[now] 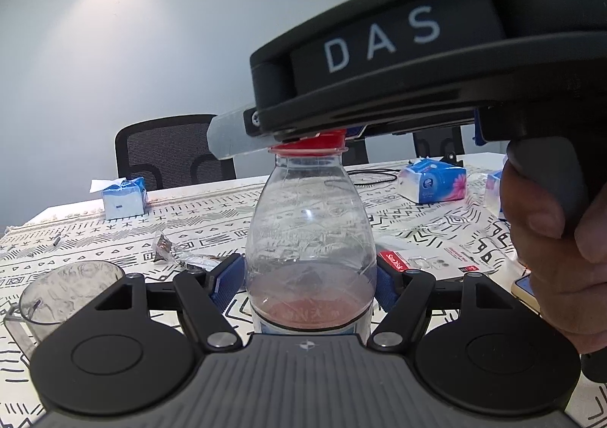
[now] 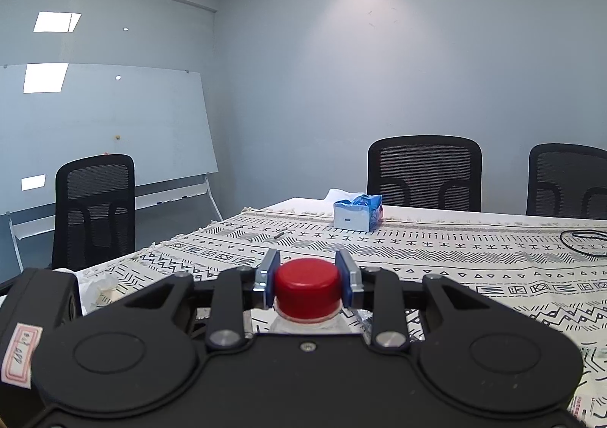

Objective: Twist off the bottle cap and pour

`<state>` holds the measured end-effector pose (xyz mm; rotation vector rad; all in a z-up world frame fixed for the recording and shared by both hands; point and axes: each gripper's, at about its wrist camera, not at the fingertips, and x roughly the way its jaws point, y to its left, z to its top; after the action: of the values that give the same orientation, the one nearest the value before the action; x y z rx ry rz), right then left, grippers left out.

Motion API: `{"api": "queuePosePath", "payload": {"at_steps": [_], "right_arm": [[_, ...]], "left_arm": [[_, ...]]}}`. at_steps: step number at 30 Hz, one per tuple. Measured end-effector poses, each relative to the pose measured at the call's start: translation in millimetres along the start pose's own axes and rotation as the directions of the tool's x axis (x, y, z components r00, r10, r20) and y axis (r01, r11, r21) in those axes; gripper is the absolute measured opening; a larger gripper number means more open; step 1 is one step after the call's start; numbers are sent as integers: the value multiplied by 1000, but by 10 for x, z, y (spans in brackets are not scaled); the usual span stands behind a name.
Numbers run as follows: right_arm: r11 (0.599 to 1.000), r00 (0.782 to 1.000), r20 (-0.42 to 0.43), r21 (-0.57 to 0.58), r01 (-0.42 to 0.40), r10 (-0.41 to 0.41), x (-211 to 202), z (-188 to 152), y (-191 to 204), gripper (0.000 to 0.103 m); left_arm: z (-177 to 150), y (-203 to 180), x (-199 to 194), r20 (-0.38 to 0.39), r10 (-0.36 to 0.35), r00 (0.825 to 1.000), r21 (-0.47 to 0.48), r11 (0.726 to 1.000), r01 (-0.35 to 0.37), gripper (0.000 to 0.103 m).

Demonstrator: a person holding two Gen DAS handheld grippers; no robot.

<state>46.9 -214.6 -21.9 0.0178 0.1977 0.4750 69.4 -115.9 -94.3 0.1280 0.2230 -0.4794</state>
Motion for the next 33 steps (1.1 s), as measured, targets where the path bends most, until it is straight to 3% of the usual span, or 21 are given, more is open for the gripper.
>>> {"api": "queuePosePath", "payload": {"at_steps": [3, 6, 33], "right_arm": [[1000, 1000, -2, -2, 1, -1, 8, -3, 2, 34], [1000, 1000, -2, -3, 3, -3, 12, -8, 8, 34], [993, 992, 19, -8, 121, -121, 46, -5, 103, 39]], "left_arm": [[5, -9, -14, 13, 8, 1000, 8, 1000, -8, 67], [4, -14, -24, 24, 7, 1000, 11, 1000, -7, 60], [-36, -124, -64, 57, 33, 998, 29, 999, -35, 59]]}}
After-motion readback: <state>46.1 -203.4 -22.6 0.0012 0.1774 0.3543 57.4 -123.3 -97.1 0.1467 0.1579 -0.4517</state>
